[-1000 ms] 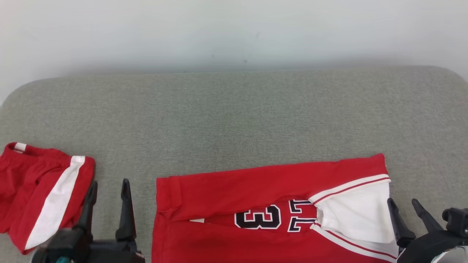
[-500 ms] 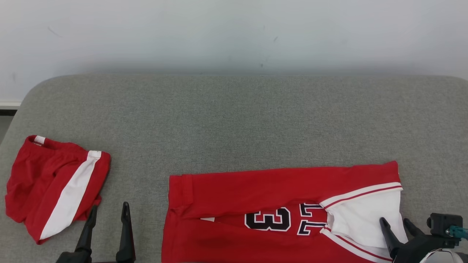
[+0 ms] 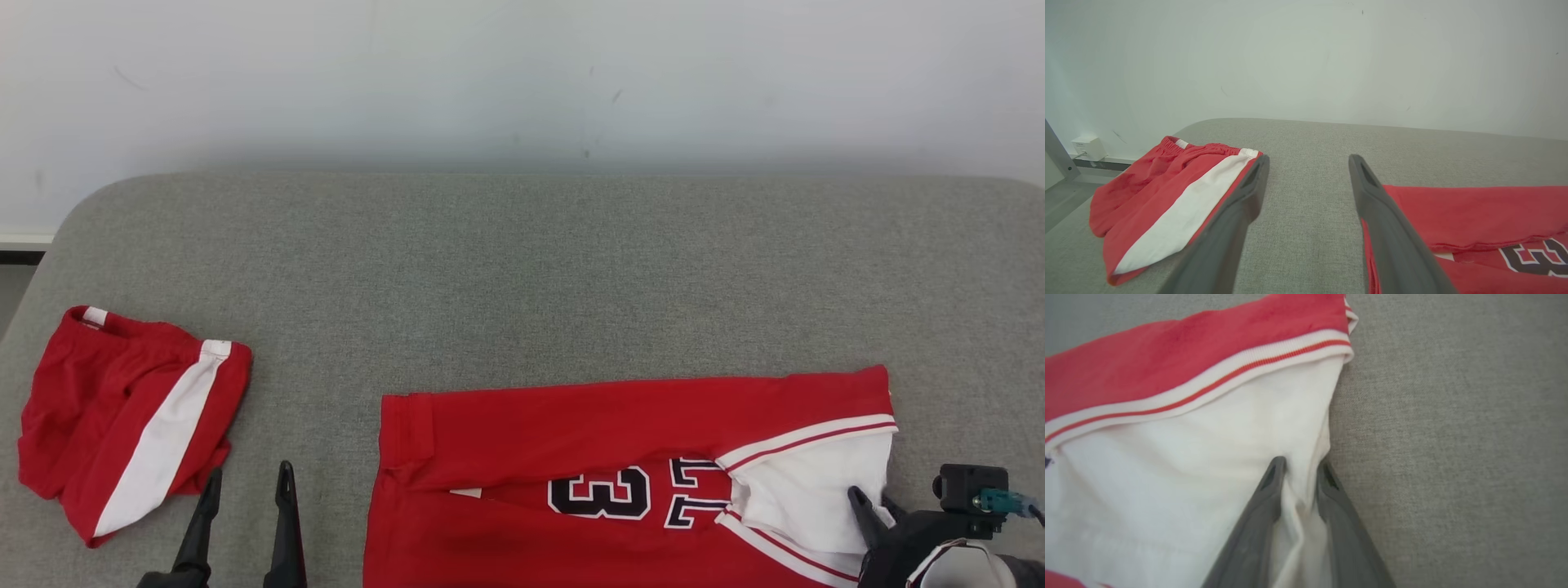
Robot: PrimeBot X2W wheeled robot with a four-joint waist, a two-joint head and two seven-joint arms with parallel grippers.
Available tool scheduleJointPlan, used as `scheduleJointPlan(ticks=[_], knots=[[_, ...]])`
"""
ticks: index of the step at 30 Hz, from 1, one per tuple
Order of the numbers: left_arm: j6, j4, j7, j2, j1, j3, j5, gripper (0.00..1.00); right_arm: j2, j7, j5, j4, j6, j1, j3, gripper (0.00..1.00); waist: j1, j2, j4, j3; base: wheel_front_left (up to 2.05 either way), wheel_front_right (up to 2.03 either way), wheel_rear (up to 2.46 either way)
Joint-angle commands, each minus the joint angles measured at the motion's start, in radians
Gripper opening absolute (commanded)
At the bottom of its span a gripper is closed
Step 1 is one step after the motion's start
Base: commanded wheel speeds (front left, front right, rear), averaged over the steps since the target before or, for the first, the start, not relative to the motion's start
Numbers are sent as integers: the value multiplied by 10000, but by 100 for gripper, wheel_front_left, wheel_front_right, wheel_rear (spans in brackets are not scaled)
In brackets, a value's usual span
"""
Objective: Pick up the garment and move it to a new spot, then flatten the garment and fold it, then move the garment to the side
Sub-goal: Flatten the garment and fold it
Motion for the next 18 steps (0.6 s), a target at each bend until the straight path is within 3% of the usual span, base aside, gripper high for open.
scheduleJointPlan(ticks=[1, 13, 18], knots=[[-14, 25, -30, -41, 86, 24, 36, 100, 172, 170, 122, 244, 10, 90, 288, 0, 1, 0, -17, -9, 0, 0, 0], [-3, -6, -30, -81, 224, 43, -63, 100, -1450, -825, 889, 1111, -8, -403, -219, 0, 1, 0, -235, -139, 0, 0, 0], [128, -5, -30, -84, 254, -69, -182, 100, -1726, -950, 1098, 746, -7, -356, -148, 0, 1, 0, -415, -105, 0, 0, 0]])
